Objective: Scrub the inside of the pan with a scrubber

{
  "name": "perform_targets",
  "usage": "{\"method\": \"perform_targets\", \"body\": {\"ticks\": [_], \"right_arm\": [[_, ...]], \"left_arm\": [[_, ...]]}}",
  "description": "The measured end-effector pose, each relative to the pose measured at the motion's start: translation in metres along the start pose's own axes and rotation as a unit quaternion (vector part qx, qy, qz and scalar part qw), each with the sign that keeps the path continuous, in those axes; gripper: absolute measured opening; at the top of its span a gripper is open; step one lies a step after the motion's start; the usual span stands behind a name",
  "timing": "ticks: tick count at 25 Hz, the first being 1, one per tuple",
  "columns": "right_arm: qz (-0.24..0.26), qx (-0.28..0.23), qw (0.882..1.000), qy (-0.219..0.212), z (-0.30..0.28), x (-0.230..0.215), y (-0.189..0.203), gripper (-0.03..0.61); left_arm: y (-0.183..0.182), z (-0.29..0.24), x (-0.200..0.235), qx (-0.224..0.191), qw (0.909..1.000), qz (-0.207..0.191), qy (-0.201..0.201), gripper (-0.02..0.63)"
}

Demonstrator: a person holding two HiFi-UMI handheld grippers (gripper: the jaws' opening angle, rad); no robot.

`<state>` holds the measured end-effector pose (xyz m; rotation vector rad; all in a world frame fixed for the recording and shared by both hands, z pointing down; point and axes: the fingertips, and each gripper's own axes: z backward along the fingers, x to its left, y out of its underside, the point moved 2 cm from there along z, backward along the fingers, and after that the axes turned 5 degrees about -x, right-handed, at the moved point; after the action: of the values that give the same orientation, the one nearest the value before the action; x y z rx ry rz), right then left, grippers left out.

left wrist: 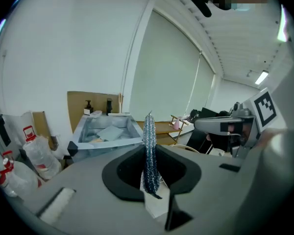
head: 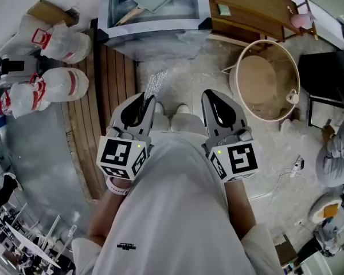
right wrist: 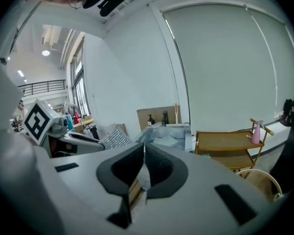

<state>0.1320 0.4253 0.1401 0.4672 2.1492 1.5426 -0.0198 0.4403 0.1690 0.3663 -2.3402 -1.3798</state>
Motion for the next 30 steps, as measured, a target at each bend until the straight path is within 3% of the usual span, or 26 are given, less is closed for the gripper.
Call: {"method": "perform_targets", "body": {"ticks": [18,30], "right_arm": [[0.005,-0.021,1.0,-0.017,0.01,-0.032,0.002,0.009],[0.011,-0.004,0.999,-0.031,-0.069,-0.033,-0.008,0.009]], "left_arm": [[-0.007,-0.012,-0.015,-0.02,0.9992,-0.009,-0.035,0.066],[-0.016,-0.047,0.044,-0.007,0.9991,0.016,-0.038,0.066]]}}
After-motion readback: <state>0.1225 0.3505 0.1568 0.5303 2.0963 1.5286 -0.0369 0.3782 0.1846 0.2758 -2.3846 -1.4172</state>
